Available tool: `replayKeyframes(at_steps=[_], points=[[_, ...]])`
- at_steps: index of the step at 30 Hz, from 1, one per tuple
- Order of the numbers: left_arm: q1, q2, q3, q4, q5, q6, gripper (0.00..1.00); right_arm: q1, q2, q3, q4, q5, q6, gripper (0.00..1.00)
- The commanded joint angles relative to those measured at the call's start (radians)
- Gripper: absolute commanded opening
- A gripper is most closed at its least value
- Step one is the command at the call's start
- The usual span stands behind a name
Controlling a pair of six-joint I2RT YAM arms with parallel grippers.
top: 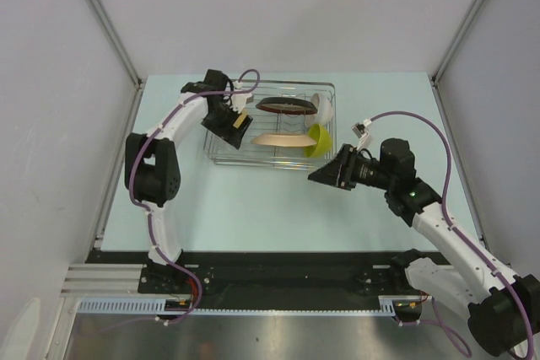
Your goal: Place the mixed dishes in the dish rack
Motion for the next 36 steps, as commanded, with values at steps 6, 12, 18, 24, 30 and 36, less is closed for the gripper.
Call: replayKeyframes(at_steps=[6, 12, 18, 24, 30, 36], points=[[-0.015, -0.039, 0.007, 0.018, 0.018, 0.018, 1.0, -0.004, -0.014, -0.025, 0.044, -0.021, 0.015, 0.5], [-0.017, -0.1, 0.037, -0.011, 0.027, 0.015, 1.0, -0.006, -0.014, -0.025, 0.048, -0.011, 0.01, 0.57], [-0.017, -0.252, 0.026, -0.061, 0.022, 0.012, 1.0, -0.006, -0.016, 0.011, -0.019, 0.039, -0.048, 0.63], [-0.007, -0.453, -0.022, -0.1, -0.007, 0.02, 1.0, -0.006, -0.022, 0.144, -0.271, 0.299, -0.224, 0.68], [0.016, -0.731, -0.219, 0.012, 0.03, -0.095, 1.0, 0.055, 0.024, 0.307, -0.429, 0.565, -0.339, 1.0], [0.017, -0.994, -0.517, 0.156, 0.053, -0.198, 1.0, 0.153, 0.113, 0.414, -0.475, 0.662, -0.366, 1.0]])
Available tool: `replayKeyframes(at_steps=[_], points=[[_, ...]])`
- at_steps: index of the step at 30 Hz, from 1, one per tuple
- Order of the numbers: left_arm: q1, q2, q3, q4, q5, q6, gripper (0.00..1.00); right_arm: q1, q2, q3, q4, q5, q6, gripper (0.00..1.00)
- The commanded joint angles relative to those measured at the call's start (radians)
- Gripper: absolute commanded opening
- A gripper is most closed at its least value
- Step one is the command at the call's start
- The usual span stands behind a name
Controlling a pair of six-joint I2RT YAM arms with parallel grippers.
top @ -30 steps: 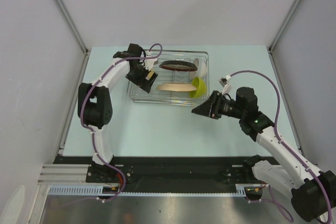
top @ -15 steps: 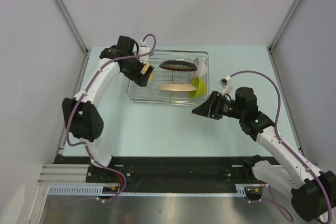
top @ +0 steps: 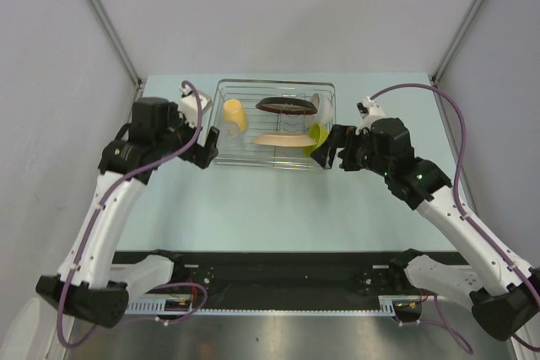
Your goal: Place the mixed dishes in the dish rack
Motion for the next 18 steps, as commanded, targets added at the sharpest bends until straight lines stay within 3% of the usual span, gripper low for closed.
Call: replayKeyframes(at_steps=[1, 8, 18], points=[[0.005, -0.132, -0.161, 0.12, 0.032, -0.103, 1.0, 0.056, 0.047, 0.08, -0.072, 0.128, -0.062, 1.0], [0.03, -0.186, -0.242, 0.153, 0.025, -0.129, 1.0, 0.079, 0.076, 0.131, -0.105, 0.17, -0.09, 1.0], [0.038, -0.173, -0.219, 0.194, 0.034, -0.146, 1.0, 0.127, 0.118, 0.187, -0.151, 0.249, -0.103, 1.0]])
